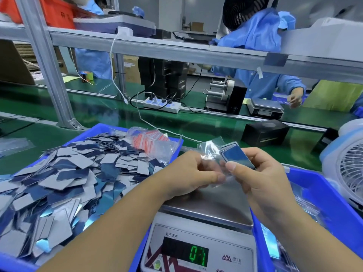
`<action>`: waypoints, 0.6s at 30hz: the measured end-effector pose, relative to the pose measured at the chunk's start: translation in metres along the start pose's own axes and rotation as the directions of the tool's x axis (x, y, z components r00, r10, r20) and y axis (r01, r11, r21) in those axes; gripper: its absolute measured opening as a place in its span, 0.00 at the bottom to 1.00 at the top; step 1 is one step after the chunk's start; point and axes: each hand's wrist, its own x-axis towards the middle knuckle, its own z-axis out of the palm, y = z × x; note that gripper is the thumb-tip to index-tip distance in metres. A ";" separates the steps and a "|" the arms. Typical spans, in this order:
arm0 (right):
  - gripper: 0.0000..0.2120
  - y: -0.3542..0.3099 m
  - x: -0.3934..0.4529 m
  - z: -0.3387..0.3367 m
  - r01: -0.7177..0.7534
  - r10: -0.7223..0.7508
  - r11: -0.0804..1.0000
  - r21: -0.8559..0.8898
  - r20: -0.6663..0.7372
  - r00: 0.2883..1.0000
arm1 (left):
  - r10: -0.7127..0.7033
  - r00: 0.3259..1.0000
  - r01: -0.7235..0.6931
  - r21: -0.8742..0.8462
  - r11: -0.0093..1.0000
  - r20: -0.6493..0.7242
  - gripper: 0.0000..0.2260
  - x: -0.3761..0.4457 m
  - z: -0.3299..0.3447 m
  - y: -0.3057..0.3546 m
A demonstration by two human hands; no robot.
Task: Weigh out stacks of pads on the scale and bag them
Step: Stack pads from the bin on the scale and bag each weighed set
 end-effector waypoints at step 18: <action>0.11 0.017 0.003 -0.013 0.121 0.173 0.414 -0.902 0.209 0.963 | -0.255 0.927 0.163 -0.319 0.934 -0.273 0.03 -0.001 -0.028 -0.003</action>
